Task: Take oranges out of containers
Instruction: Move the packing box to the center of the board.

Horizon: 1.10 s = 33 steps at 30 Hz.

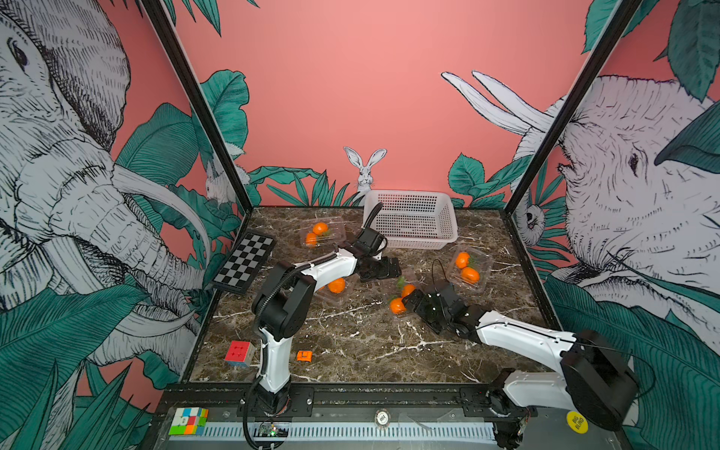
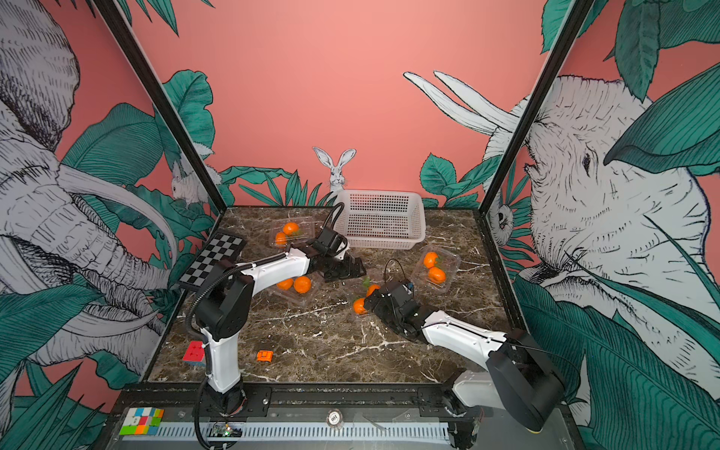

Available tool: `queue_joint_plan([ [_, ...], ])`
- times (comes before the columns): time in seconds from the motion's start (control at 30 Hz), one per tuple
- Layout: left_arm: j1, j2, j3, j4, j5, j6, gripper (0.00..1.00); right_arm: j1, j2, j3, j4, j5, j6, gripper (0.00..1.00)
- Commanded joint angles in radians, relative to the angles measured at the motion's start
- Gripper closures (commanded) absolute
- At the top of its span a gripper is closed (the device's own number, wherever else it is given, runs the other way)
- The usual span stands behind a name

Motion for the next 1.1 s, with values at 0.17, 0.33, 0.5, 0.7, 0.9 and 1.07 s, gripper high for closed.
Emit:
queue_joint_plan([
  [0.17,0.015,-0.197,-0.273,0.317,0.042,-0.264,0.01,-0.072,0.016,0.042,0.078,-0.019,-0.024,0.01],
  [0.33,0.009,-0.254,-0.4,0.484,0.072,-0.382,0.01,-0.161,0.058,0.108,0.057,-0.105,-0.09,0.01],
  [0.5,-0.024,-0.28,-0.471,0.54,0.074,-0.426,0.01,-0.248,0.176,0.191,0.08,-0.199,-0.126,0.01],
  [0.7,-0.039,-0.39,-0.563,0.549,0.064,-0.46,0.01,-0.319,0.3,0.341,0.036,-0.26,-0.197,0.02],
  [0.9,-0.02,-0.521,-0.463,0.162,-0.119,-0.243,0.01,-0.343,0.274,0.391,-0.082,-0.239,-0.307,0.01],
  [1.07,0.061,-0.407,-0.293,0.049,-0.107,-0.114,0.01,-0.332,0.179,0.281,-0.096,-0.22,-0.34,0.01],
])
